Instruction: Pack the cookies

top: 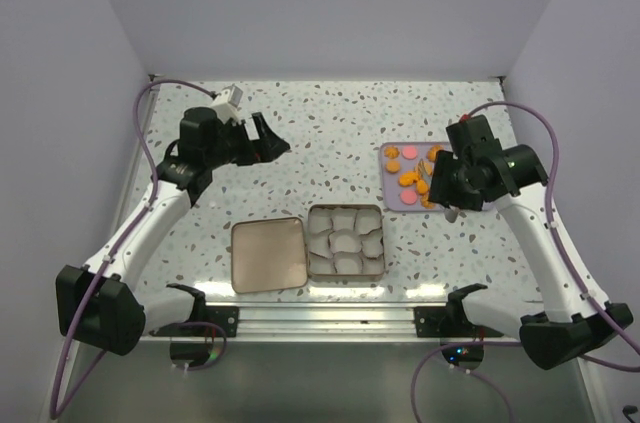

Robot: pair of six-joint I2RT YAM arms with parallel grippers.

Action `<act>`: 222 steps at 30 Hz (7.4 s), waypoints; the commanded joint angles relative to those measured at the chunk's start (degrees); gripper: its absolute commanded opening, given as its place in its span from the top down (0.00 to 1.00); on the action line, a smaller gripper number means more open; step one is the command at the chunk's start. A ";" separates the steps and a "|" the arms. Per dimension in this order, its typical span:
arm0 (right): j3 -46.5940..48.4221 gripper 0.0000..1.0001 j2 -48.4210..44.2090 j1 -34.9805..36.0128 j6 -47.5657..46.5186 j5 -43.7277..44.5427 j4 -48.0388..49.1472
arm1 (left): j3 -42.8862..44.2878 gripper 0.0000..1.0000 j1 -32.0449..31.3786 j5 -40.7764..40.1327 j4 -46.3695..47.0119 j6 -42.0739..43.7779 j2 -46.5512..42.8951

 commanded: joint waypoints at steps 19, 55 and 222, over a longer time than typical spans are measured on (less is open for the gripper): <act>-6.10 0.51 8.21 -0.15 4.12 -1.69 8.48 | -1.21 0.00 -0.45 0.93 -0.97 3.29 -2.32; -9.34 0.58 16.05 -2.00 0.78 -1.43 14.90 | 0.99 0.00 -0.62 -1.18 -2.03 3.91 0.58; 1.99 0.73 27.83 2.22 3.16 -6.87 11.03 | -3.84 0.00 -0.53 -13.48 -15.48 7.69 -15.16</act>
